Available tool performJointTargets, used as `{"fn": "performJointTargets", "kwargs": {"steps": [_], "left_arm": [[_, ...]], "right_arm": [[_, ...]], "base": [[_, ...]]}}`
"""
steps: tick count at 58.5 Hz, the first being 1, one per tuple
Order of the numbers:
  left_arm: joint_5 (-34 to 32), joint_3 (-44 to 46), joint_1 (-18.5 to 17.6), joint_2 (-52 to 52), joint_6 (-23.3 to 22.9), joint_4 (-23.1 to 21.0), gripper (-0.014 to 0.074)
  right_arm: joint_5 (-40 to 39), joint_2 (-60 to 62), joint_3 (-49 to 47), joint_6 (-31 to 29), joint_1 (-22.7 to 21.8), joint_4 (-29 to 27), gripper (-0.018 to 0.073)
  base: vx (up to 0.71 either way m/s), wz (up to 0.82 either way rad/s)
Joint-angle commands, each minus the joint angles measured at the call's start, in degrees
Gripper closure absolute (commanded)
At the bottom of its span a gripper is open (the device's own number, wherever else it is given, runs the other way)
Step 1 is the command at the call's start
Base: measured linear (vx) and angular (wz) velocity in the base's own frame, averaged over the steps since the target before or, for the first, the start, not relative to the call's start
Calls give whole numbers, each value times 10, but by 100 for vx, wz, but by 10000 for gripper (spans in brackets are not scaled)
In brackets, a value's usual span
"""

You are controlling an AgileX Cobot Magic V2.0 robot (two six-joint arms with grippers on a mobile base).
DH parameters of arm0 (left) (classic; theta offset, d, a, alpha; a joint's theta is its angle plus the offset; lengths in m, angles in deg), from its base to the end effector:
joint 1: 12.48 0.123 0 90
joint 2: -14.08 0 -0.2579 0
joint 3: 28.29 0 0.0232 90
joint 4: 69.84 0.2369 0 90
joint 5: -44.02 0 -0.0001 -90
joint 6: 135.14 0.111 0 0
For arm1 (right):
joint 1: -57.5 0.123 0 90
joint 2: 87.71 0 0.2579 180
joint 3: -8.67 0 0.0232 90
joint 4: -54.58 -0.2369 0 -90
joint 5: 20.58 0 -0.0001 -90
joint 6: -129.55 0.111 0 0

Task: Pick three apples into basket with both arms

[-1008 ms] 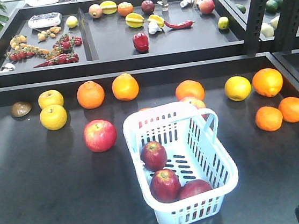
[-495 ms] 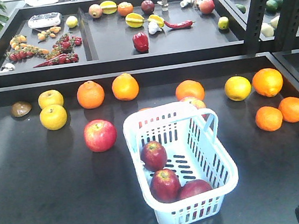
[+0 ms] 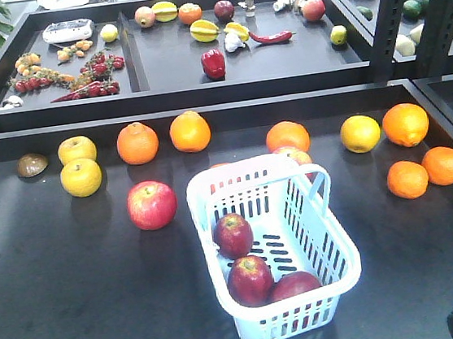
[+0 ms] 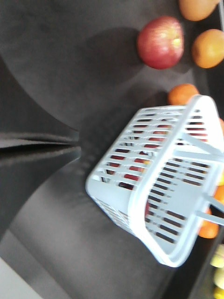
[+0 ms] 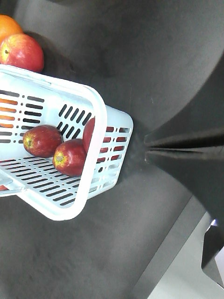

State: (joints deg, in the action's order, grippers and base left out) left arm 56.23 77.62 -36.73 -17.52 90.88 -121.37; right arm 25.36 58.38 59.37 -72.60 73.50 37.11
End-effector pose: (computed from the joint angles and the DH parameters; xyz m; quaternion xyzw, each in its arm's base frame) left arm 0.0974 -0.0641 0.1730 0.1851 0.8131 -0.2048 0.5124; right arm 0.0930 0.0516 0.2437 -0.2459 0.8649 0.1209 0.4205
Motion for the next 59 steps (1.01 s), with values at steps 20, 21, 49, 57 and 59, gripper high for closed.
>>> {"fn": "performJointTargets", "kwargs": {"steps": [20,21,49,57,59], "left_arm": [[-98,-26,65,204,-220,280,602],[-96,-26,76,209,-225,290,602],[-15,-26,279,246,-534,427,602],[-14,-26,279,246,-546,439,602],[-15,-26,279,246,-546,439,602]], "right_arm": [[-29,-4,-14,-1,-1,-9,564],[-29,-4,-14,-1,-1,-9,564],[-27,-4,-14,-1,-1,-10,564],[-27,-4,-14,-1,-1,-10,564],[-27,-4,-14,-1,-1,-10,564]], "base": [[0,0],[0,0],[0,0],[0,0],[0,0]]}}
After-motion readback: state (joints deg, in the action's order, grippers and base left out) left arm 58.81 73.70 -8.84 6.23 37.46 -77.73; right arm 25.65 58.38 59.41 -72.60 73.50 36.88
